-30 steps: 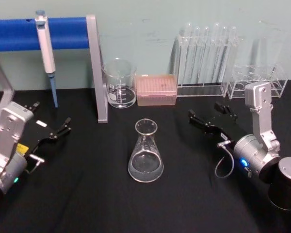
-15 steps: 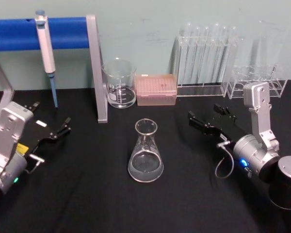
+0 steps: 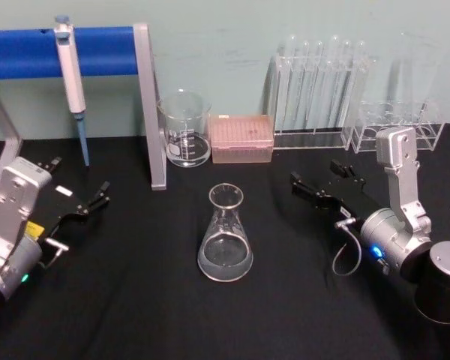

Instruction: Grasp the erlenmeyer flask with one hand, shake it three times, then place it back.

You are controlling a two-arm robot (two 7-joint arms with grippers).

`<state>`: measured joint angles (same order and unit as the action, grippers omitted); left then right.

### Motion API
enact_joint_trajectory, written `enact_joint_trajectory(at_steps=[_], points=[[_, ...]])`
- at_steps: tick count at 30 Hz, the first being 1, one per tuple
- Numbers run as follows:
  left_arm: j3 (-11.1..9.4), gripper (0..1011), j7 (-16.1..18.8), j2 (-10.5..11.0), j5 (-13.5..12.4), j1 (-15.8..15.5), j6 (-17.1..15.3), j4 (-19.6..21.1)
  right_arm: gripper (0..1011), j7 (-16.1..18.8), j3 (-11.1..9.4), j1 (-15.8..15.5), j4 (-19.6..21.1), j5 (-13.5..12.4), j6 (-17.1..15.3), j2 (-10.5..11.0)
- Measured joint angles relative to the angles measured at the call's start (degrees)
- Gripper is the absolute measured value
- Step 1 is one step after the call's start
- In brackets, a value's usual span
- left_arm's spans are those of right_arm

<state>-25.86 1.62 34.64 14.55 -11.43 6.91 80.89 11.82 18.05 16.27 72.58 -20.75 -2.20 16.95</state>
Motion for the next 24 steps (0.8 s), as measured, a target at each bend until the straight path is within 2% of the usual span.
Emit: enact_joint_trajectory(at_steps=[24], points=[[0.0, 1001, 0.0, 0.0, 0.0, 0.0, 0.0, 0.0, 1000, 0.0, 0.1, 0.0, 0.0, -0.1, 0.1, 0.0]])
